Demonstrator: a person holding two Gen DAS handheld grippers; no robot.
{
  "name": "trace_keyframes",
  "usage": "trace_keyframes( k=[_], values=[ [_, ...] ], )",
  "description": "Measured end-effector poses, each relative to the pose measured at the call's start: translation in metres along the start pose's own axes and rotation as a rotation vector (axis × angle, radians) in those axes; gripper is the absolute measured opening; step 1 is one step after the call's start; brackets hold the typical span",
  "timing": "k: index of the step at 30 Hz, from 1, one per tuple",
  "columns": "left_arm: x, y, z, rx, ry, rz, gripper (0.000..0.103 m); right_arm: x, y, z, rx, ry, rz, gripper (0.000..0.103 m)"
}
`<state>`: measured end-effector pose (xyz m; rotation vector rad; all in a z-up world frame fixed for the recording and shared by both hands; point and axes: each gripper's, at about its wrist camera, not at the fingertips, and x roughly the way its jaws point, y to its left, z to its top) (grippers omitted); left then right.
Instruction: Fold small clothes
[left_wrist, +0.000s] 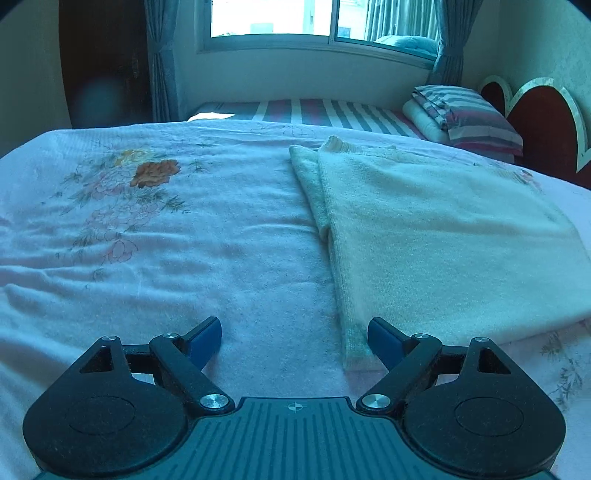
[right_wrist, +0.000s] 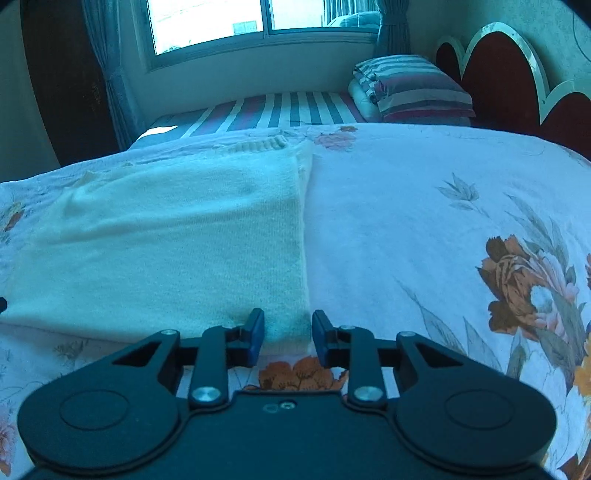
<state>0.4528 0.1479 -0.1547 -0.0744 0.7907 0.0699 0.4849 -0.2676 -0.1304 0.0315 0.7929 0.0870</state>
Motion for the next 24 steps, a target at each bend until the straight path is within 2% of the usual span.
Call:
trace_keyframes(
  k=[10, 16, 20, 22, 24],
  values=[
    [-0.031, -0.006, -0.01, -0.143, -0.016, -0.108, 0.086, -0.043, 0.008, 0.0, 0.069, -0.102, 0.036, 0.029],
    [-0.032, -0.006, -0.016, -0.255, -0.011, -0.171, 0.086, -0.05, 0.019, -0.002, 0.064, -0.117, 0.066, 0.029],
    [-0.024, -0.002, -0.026, -0.411, 0.003, -0.279, 0.085, -0.05, 0.023, -0.004, 0.062, -0.114, 0.077, 0.03],
    [-0.015, 0.004, -0.035, -0.532, 0.017, -0.344, 0.075, -0.049, 0.025, -0.005, 0.061, -0.111, 0.083, 0.03],
    [-0.005, 0.011, -0.045, -0.655, 0.024, -0.379, 0.074, -0.048, 0.027, -0.006, 0.055, -0.107, 0.087, 0.03]
  ],
)
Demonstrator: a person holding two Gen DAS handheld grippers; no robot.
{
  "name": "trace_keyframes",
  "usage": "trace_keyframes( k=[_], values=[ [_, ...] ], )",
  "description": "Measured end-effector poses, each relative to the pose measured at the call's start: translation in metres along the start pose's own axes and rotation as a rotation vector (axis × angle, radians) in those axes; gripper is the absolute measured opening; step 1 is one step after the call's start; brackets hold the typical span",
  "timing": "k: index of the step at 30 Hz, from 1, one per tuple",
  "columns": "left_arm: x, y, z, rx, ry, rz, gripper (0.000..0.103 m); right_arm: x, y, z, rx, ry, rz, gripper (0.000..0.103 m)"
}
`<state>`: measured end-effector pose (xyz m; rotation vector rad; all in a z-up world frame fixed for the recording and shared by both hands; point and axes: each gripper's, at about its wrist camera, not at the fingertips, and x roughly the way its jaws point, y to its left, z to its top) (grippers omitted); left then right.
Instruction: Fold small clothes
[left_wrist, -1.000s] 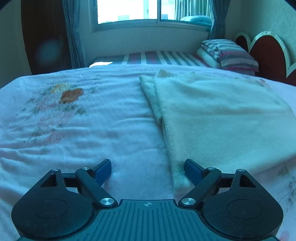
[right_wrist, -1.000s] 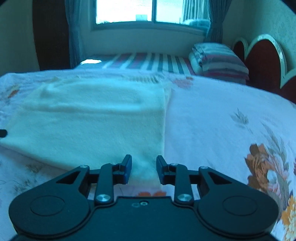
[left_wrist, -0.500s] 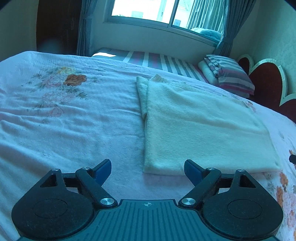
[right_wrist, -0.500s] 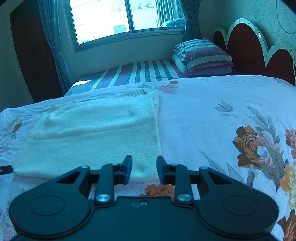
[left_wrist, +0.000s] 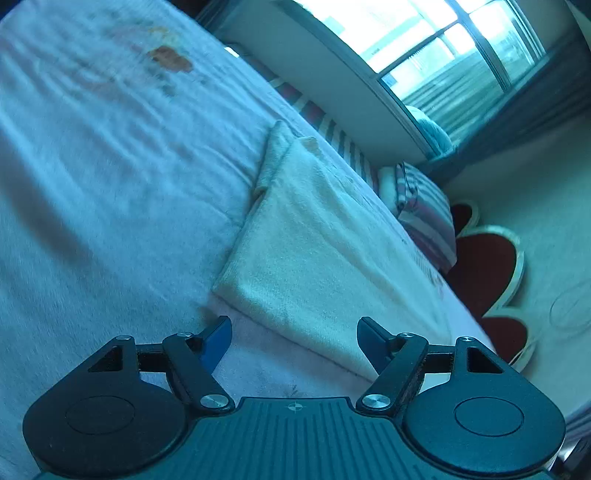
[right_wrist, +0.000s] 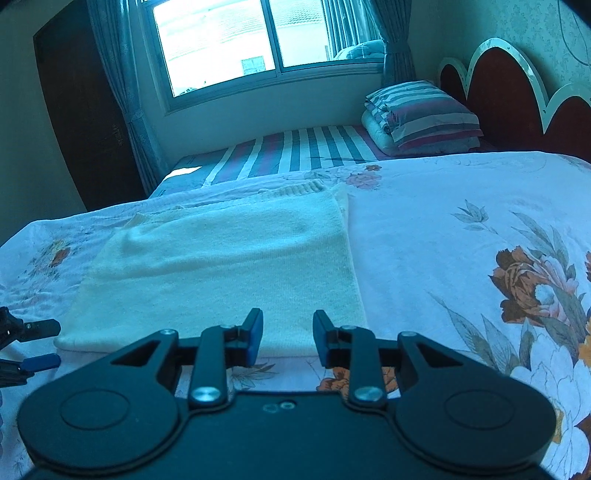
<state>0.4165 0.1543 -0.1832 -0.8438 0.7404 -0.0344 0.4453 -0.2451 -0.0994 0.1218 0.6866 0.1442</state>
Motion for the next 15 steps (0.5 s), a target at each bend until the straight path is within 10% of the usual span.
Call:
trace_keyframes(
  k=[15],
  values=[
    [0.047, 0.007, -0.017, -0.254, -0.175, -0.13, 0.071, 0.024, 0.004, 0.009, -0.031, 0.017, 0.08, 0.027]
  ],
)
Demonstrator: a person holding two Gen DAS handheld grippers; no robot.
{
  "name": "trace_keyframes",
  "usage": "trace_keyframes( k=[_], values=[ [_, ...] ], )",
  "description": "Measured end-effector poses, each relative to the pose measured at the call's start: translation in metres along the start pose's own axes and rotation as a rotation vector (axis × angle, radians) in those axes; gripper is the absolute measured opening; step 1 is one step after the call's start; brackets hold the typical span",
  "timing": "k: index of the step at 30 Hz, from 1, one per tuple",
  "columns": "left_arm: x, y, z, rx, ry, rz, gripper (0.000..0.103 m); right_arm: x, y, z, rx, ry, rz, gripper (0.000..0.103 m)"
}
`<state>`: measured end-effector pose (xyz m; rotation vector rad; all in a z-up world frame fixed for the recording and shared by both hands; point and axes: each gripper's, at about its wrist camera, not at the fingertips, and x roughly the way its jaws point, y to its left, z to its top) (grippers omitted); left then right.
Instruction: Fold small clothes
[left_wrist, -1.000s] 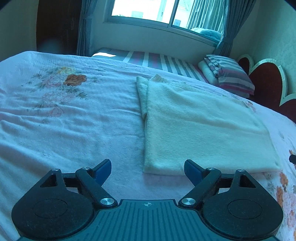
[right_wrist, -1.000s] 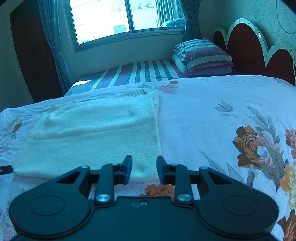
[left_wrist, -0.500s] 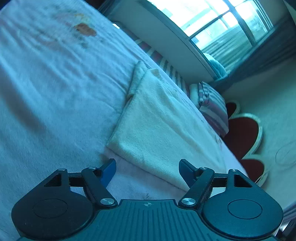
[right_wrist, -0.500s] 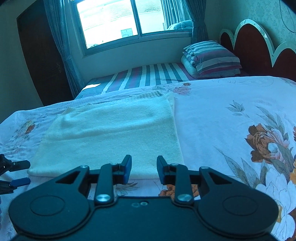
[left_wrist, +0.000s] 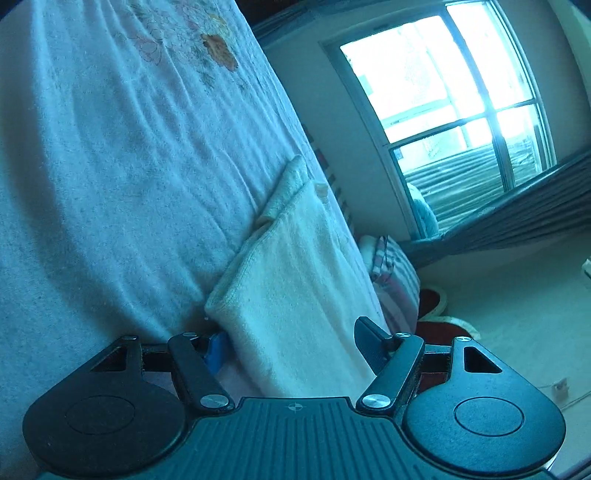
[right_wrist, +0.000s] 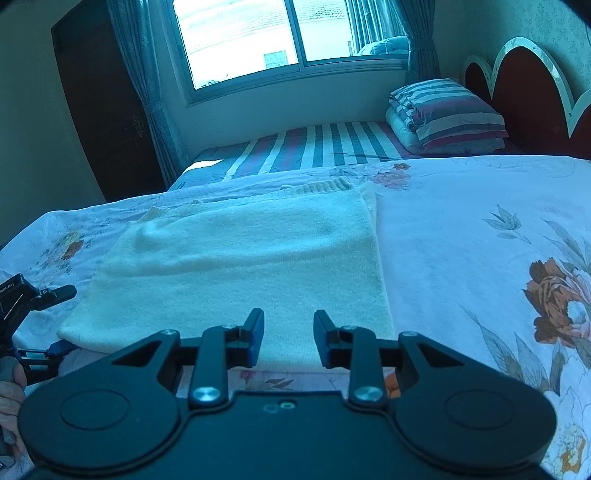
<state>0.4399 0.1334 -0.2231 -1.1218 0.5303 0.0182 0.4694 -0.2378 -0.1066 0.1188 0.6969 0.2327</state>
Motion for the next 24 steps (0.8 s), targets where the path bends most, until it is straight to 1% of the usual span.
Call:
trace_keyframes(
  k=[2, 4, 8, 10, 12, 13, 14, 15, 16, 17, 18, 19, 20, 21, 24],
  values=[
    [0.007, -0.003, -0.005, -0.005, -0.032, -0.013, 0.071, 0.006, 0.001, 0.003, -0.001, 0.001, 0.021, 0.02],
    [0.013, -0.008, -0.013, 0.001, -0.054, -0.01, 0.071, 0.011, 0.001, 0.007, -0.001, -0.001, 0.043, 0.018],
    [0.021, -0.019, -0.035, 0.017, -0.092, 0.005, 0.071, 0.024, 0.007, 0.013, -0.027, 0.001, 0.077, 0.018],
    [0.029, -0.021, -0.033, 0.001, -0.117, 0.018, 0.071, 0.031, 0.011, 0.014, -0.039, 0.003, 0.097, 0.018],
    [0.043, -0.026, -0.03, -0.011, -0.115, 0.027, 0.071, 0.039, 0.016, 0.015, -0.053, 0.008, 0.117, 0.016],
    [0.05, -0.029, -0.025, -0.005, -0.109, 0.035, 0.07, 0.043, 0.019, 0.017, -0.058, 0.01, 0.126, 0.015],
    [0.058, -0.033, -0.02, 0.005, -0.101, 0.05, 0.068, 0.047, 0.022, 0.018, -0.063, 0.013, 0.137, 0.011],
    [0.065, -0.036, -0.018, 0.016, -0.096, 0.076, 0.061, 0.051, 0.025, 0.02, -0.068, 0.016, 0.146, 0.008],
    [0.067, -0.036, -0.016, 0.024, -0.096, 0.088, 0.057, 0.055, 0.028, 0.022, -0.074, 0.016, 0.149, 0.006],
    [0.072, -0.037, -0.014, 0.03, -0.1, 0.091, 0.053, 0.058, 0.031, 0.024, -0.079, 0.015, 0.153, 0.005],
    [0.075, -0.036, -0.015, 0.033, -0.101, 0.104, 0.035, 0.06, 0.033, 0.026, -0.082, 0.013, 0.16, 0.005],
    [0.076, -0.03, -0.012, 0.024, -0.091, 0.12, 0.006, 0.062, 0.035, 0.028, -0.085, 0.01, 0.168, 0.004],
    [0.077, -0.02, -0.014, -0.012, -0.088, 0.098, 0.006, 0.064, 0.037, 0.031, -0.087, 0.007, 0.175, 0.004],
    [0.073, -0.014, -0.015, -0.04, -0.108, 0.054, 0.006, 0.066, 0.038, 0.033, -0.089, 0.006, 0.181, 0.004],
    [0.073, -0.014, -0.017, 0.006, -0.117, 0.039, 0.006, 0.076, 0.044, 0.038, -0.103, 0.011, 0.198, 0.003]
  ],
)
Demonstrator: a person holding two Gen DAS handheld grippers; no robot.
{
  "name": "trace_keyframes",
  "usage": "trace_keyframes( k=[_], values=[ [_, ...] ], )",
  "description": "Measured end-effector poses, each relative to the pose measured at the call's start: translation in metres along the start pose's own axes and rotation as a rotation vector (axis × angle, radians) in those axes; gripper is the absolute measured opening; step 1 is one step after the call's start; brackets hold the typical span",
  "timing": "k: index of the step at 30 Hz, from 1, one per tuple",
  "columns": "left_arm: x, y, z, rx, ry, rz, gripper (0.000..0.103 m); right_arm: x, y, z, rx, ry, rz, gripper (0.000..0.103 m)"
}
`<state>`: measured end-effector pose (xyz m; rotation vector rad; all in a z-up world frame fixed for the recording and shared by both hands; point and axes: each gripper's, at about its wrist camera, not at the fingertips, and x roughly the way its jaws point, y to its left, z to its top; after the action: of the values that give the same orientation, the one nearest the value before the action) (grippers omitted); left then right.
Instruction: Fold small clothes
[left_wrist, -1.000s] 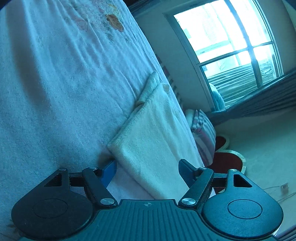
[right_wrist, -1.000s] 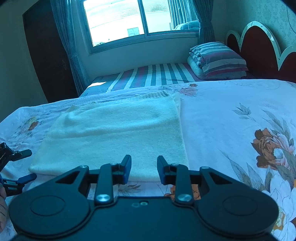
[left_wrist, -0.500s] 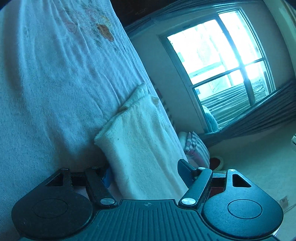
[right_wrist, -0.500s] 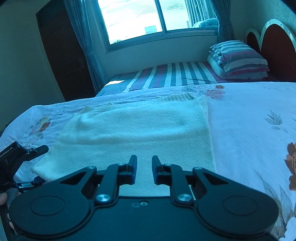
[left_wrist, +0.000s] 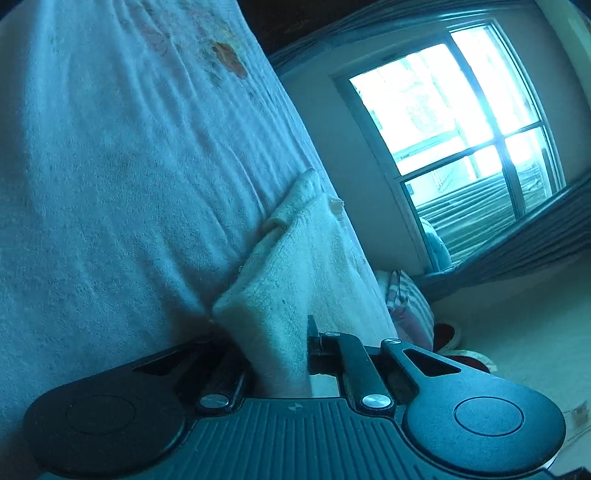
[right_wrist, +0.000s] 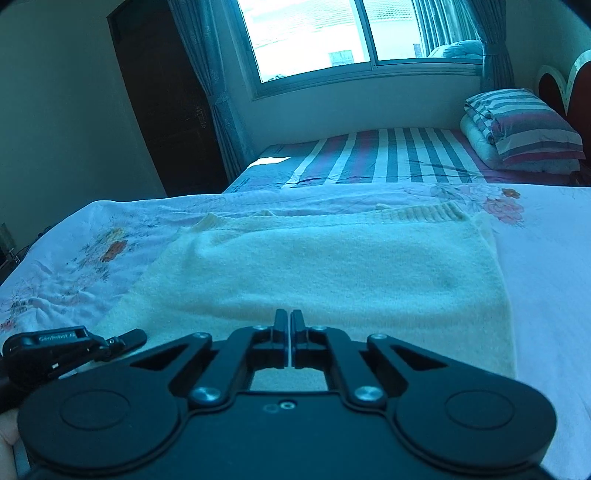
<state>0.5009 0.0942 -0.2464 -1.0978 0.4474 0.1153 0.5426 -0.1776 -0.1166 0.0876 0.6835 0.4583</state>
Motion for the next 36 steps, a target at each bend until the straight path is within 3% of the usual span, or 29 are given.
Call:
trace_keyframes(
  k=[4, 10, 14, 19, 23, 27, 31, 34, 36],
  values=[
    [0.01, 0.003, 0.004, -0.035, 0.005, -0.027, 0.007, 0.02, 0.002, 0.006, -0.006, 0.013, 0.019, 0.003],
    [0.01, 0.003, 0.009, -0.025, 0.024, 0.007, 0.007, 0.043, 0.0, 0.009, 0.022, 0.022, 0.029, 0.003],
    [0.008, 0.004, 0.012, -0.003, 0.034, -0.02, 0.007, 0.061, -0.005, 0.0, 0.044, 0.089, 0.036, 0.001],
    [0.005, 0.004, 0.017, 0.009, 0.032, 0.004, 0.007, 0.061, -0.009, -0.009, 0.065, 0.055, 0.054, 0.0],
    [-0.007, -0.022, 0.022, 0.139, -0.016, 0.012, 0.006, 0.063, -0.013, -0.008, 0.074, 0.058, 0.068, 0.0],
    [-0.006, -0.069, 0.031, 0.354, 0.004, 0.007, 0.006, 0.065, -0.017, -0.009, 0.104, 0.054, 0.089, 0.0],
    [0.0, -0.123, 0.036, 0.558, 0.072, -0.03, 0.006, 0.06, -0.025, -0.004, 0.15, 0.075, 0.112, 0.0],
    [0.011, -0.164, 0.024, 0.715, 0.136, -0.068, 0.006, 0.024, -0.056, 0.008, 0.246, -0.033, 0.073, 0.009],
    [0.018, -0.19, 0.009, 0.815, 0.175, -0.1, 0.006, 0.002, -0.085, 0.011, 0.307, -0.064, 0.042, 0.009]
  ],
)
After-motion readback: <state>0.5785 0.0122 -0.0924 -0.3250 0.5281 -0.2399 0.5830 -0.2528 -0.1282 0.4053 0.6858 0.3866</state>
